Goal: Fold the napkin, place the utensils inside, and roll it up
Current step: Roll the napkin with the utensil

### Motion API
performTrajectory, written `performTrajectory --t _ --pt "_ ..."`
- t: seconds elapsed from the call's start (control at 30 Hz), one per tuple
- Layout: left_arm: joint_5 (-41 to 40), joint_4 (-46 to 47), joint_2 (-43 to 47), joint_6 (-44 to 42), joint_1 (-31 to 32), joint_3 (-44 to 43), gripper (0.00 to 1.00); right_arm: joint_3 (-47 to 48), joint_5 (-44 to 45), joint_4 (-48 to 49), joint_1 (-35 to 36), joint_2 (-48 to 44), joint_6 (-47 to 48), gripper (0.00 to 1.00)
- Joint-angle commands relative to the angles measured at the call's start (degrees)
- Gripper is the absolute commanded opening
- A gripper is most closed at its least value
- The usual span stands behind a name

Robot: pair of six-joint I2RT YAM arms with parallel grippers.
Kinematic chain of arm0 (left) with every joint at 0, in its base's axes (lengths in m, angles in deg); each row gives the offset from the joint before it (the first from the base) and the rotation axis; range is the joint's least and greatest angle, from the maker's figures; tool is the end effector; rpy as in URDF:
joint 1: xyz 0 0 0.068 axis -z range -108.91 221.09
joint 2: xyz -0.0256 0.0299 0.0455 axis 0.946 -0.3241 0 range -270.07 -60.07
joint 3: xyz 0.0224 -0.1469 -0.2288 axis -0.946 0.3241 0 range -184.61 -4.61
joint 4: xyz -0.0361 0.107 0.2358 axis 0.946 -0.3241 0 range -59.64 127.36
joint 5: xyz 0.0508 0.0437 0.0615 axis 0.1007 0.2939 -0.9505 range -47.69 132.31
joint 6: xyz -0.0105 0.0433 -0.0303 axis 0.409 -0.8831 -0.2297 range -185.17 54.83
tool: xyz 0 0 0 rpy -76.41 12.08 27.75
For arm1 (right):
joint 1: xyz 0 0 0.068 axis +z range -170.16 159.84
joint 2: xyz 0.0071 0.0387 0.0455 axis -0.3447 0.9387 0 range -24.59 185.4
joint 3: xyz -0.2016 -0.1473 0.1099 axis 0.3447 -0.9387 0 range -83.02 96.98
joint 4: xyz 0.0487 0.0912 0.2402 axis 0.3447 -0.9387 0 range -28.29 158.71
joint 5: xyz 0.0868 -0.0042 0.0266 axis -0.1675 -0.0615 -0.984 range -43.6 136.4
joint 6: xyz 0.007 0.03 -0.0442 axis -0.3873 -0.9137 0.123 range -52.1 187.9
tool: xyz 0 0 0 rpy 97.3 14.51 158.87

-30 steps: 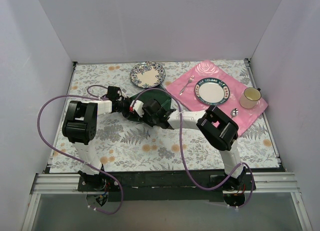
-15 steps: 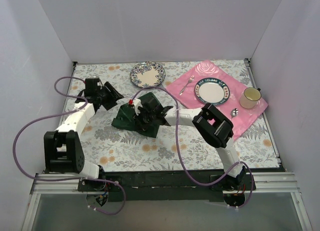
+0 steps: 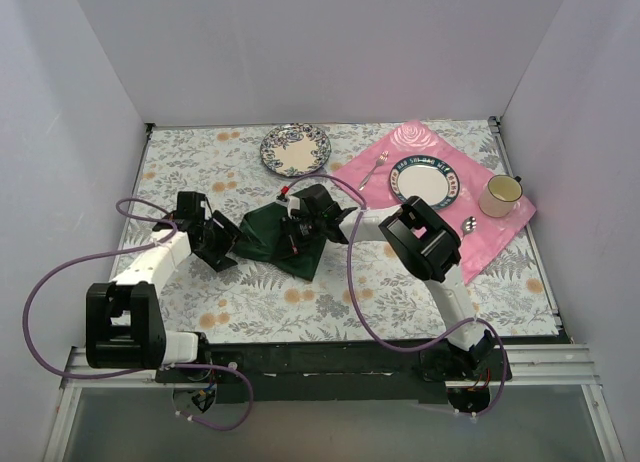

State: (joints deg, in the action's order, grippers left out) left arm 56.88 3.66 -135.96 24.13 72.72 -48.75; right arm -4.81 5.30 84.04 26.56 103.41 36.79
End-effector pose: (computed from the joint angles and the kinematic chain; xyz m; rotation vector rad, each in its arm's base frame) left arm 0.2402 -0.0157 0.1929 -1.9736 2.1733 -0.7182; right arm 0.3049 0.3580 0.1160 -0.7915 2.3016 1.4864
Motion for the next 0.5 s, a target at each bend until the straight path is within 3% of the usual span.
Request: performTrajectory --t 0.0,0.3,0.47 --pt "4.8 2.0 -0.4 6.7 1.2 0.6 0.66 -1.9 -2.3 -0.7 -0.3 3.0 -5.2 0.01" --pt "3.4 2.2 -10.7 12.7 5.8 -2.3 0.58 -4.5 -2.2 4.7 -0.8 2.6 -11.1 0.01" --pt "-4.4 -1.0 -7.9 11.7 9.5 -3.6 0.59 -6.3 -2.7 10.1 -1.1 3.0 -16.2 0.01"
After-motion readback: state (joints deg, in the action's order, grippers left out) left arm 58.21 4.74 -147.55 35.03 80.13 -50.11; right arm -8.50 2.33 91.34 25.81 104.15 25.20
